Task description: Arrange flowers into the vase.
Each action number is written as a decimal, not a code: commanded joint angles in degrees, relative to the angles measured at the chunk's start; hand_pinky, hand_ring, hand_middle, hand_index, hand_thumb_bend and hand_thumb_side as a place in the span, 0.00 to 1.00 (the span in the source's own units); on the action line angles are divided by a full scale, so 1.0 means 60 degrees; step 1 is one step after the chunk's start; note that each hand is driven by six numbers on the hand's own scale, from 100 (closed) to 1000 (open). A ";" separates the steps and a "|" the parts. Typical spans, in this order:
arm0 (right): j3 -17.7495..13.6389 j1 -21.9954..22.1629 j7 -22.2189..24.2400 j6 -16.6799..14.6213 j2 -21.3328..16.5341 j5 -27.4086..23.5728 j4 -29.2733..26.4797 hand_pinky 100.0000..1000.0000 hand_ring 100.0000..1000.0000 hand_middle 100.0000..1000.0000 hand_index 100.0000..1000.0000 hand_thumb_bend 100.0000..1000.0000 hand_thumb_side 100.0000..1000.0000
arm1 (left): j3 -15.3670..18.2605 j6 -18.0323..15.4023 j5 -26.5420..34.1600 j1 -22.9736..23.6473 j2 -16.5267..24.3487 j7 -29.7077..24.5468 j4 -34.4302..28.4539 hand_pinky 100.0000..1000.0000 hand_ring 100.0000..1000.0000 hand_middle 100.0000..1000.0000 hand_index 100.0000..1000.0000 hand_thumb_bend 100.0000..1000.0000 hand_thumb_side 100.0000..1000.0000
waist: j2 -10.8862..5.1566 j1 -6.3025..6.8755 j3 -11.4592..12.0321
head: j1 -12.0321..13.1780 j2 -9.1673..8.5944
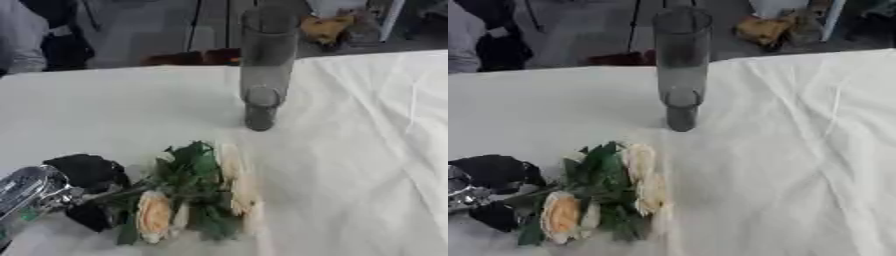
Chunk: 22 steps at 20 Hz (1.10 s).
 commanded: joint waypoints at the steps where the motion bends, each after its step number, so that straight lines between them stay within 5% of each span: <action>1: -0.0047 -0.0072 0.0024 -0.0019 -0.0171 -0.0062 -0.0148 0.83 1.00 0.80 0.80 0.00 1.00 | 0.0079 0.0093 -0.0048 -0.0183 0.0112 0.0301 0.0021 0.51 0.54 0.66 0.79 0.15 0.70 | -0.0132 -0.0037 -0.0001 | 0.0049 -0.0106; 11: -0.0080 -0.0072 -0.0010 -0.0058 -0.0146 -0.0104 -0.0148 0.83 1.00 0.79 0.80 0.00 1.00 | -0.0004 0.0222 0.0006 -0.0109 -0.0239 0.0949 0.0891 0.46 0.53 0.60 0.73 0.09 0.66 | -0.0095 -0.0087 -0.0044 | 0.0114 -0.0157; 17: -0.0090 -0.0064 -0.0011 -0.0063 -0.0132 -0.0121 -0.0148 0.83 1.00 0.79 0.80 0.00 1.00 | 0.0017 0.0444 0.0115 -0.0106 -0.0402 0.1390 0.1250 0.23 0.35 0.46 0.63 0.03 0.65 | -0.0092 -0.0099 -0.0042 | 0.0119 -0.0181; 22: -0.0104 -0.0080 -0.0037 -0.0080 -0.0130 -0.0136 -0.0148 0.83 1.00 0.79 0.80 0.00 1.00 | 0.0022 0.0545 0.0036 -0.0121 -0.0546 0.1703 0.1708 0.15 0.25 0.40 0.60 0.00 0.63 | -0.0070 -0.0110 -0.0072 | 0.0126 -0.0198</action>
